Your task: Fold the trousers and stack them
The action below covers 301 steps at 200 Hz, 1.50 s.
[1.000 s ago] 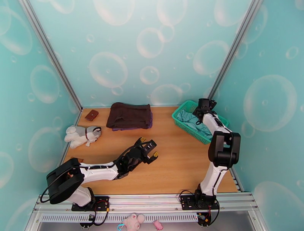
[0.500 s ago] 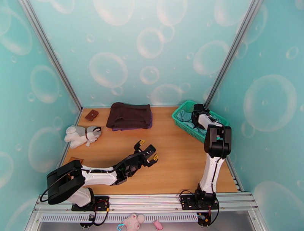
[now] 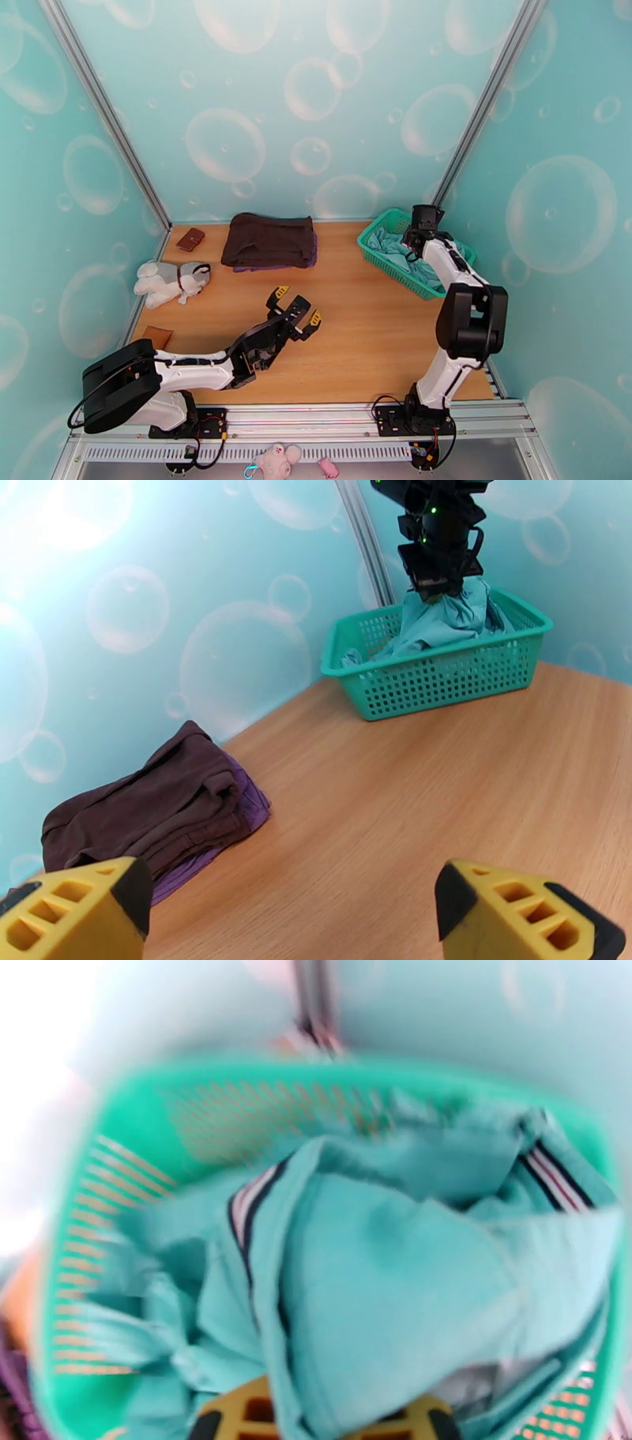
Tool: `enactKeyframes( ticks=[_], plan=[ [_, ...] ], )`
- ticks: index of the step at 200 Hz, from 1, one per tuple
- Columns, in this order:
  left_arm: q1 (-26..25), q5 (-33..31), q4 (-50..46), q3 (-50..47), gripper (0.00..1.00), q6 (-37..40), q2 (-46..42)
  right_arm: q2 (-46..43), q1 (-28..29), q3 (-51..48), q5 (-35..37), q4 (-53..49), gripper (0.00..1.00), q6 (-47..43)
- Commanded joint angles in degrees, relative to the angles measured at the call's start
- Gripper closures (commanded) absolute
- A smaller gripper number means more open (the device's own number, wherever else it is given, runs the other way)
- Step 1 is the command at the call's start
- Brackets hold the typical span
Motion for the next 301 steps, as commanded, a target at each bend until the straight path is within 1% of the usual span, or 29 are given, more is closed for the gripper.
enactKeyframes(
  ticks=[1, 21, 28, 43, 55, 65, 80, 99, 113, 126, 139, 154, 171, 181, 195, 210, 224, 235, 270, 291, 301],
  plan=[
    [-0.11, -0.87, 5.03, -1.79, 0.01, -0.05, -2.91, -9.23, 2.71, 0.46, 2.52, 7.27, 1.00, -2.74],
    [-0.06, -0.97, 5.96, -2.75, 0.01, 0.01, -4.42, -14.86, 5.66, -1.16, 3.14, 12.14, 1.00, -5.04],
    [0.05, -1.13, 6.54, -3.11, 0.00, 0.12, -4.81, -16.87, 7.58, -1.47, 4.64, 14.29, 1.00, -6.98],
    [0.22, -1.21, 7.37, -3.79, 0.01, 0.47, -5.68, -21.08, 13.35, -1.55, 8.72, 20.19, 1.00, -12.36],
    [0.40, -1.40, 8.01, -4.32, 0.01, 0.56, -6.28, -23.81, 18.41, -0.65, 9.91, 24.68, 1.00, -16.11],
    [0.64, -1.32, 8.83, -4.94, 0.01, 0.69, -6.84, -25.57, 22.29, 1.46, 9.97, 26.65, 1.00, -17.08],
    [0.85, -1.09, 10.35, -5.87, 0.01, 1.07, -7.64, -26.71, 28.14, 6.19, 9.20, 27.47, 1.00, -16.88],
    [1.38, -0.88, 12.44, -7.40, 0.00, 1.97, -8.89, -26.38, 35.95, 12.64, 9.31, 26.14, 1.00, -16.57],
    [1.60, -0.77, 14.76, -8.83, 0.01, 3.19, -10.19, -25.84, 41.75, 15.97, 11.59, 25.47, 1.00, -17.41],
    [2.00, -0.62, 17.11, -10.57, 0.01, 4.13, -11.89, -25.70, 46.31, 16.75, 13.29, 25.41, 1.00, -18.36],
    [2.75, 0.16, 17.89, -12.09, 0.01, 4.15, -14.43, -26.82, 49.38, 14.42, 13.76, 27.09, 1.00, -19.04],
    [3.40, 1.07, 17.99, -13.65, 0.00, 4.07, -17.83, -28.49, 50.84, 10.53, 15.55, 28.17, 1.00, -17.50],
    [3.99, 3.58, 17.74, -15.52, 0.01, 3.58, -21.74, -31.59, 50.94, 2.54, 15.91, 30.69, 1.00, -14.60],
    [4.18, 5.94, 16.67, -16.06, 0.01, 3.20, -23.38, -33.89, 50.88, -3.10, 15.48, 32.42, 1.00, -12.49],
    [4.24, 9.40, 14.31, -16.08, 0.01, 2.92, -24.74, -36.30, 50.98, -8.33, 14.25, 32.20, 1.00, -10.16],
    [4.50, 15.57, 11.90, -15.76, 0.01, 2.93, -24.30, -38.86, 50.95, -13.25, 12.08, 30.72, 1.00, -7.35],
    [4.49, 21.62, 8.51, -14.36, 0.01, 3.02, -22.15, -41.72, 51.07, -18.40, 9.71, 30.12, 1.00, -5.44],
    [4.33, 23.30, 7.26, -13.23, 0.01, 2.73, -19.75, -44.30, 51.13, -22.30, 8.55, 29.25, 1.00, -2.94],
    [4.34, 22.74, 11.83, -11.67, 0.00, 2.12, -9.72, -50.61, 51.52, -33.61, 1.87, 26.64, 1.00, 4.20],
    [4.43, 22.22, 18.31, -10.78, 0.01, 1.13, -2.08, -51.17, 52.60, -35.86, -2.57, 26.27, 1.00, 5.10],
    [4.48, 20.18, 22.01, -9.88, 0.01, 0.66, 2.39, -50.67, 53.78, -35.64, -4.02, 25.89, 1.00, 4.98]
  ],
)
